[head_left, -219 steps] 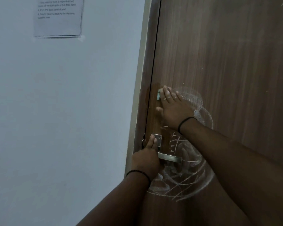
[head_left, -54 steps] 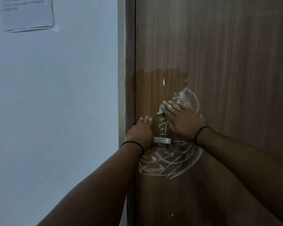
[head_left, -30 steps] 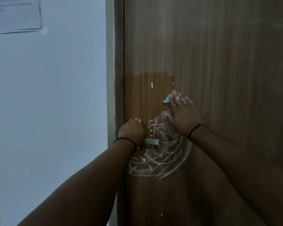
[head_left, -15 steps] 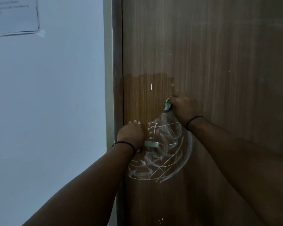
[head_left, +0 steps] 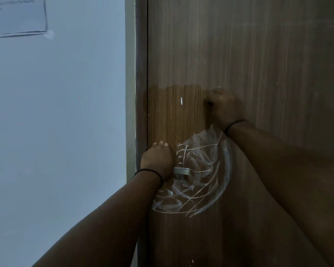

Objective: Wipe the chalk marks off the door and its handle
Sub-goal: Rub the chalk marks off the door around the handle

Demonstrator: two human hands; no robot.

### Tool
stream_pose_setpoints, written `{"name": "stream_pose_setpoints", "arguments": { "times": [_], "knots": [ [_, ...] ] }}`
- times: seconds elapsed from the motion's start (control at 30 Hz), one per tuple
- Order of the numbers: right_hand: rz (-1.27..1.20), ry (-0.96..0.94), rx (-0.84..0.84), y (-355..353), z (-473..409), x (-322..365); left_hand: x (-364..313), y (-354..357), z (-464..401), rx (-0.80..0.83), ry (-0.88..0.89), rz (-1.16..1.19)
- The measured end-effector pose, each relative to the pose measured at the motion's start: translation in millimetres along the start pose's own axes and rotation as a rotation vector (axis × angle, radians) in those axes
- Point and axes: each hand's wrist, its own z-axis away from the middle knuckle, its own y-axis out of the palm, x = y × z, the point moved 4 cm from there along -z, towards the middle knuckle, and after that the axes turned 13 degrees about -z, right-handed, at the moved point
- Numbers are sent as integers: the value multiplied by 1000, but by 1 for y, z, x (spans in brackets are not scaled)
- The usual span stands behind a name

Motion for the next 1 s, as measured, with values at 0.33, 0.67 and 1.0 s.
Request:
{"name": "stream_pose_setpoints", "arguments": {
  "times": [0.33, 0.67, 1.0],
  "knots": [
    [224, -44, 293, 48, 67, 4, 3, 3, 0, 1, 14, 2],
    [95, 284, 216, 35, 83, -4, 4, 7, -1, 20, 11, 6],
    [91, 221, 326, 64, 98, 22, 3, 15, 1, 20, 29, 51]
  ]
}}
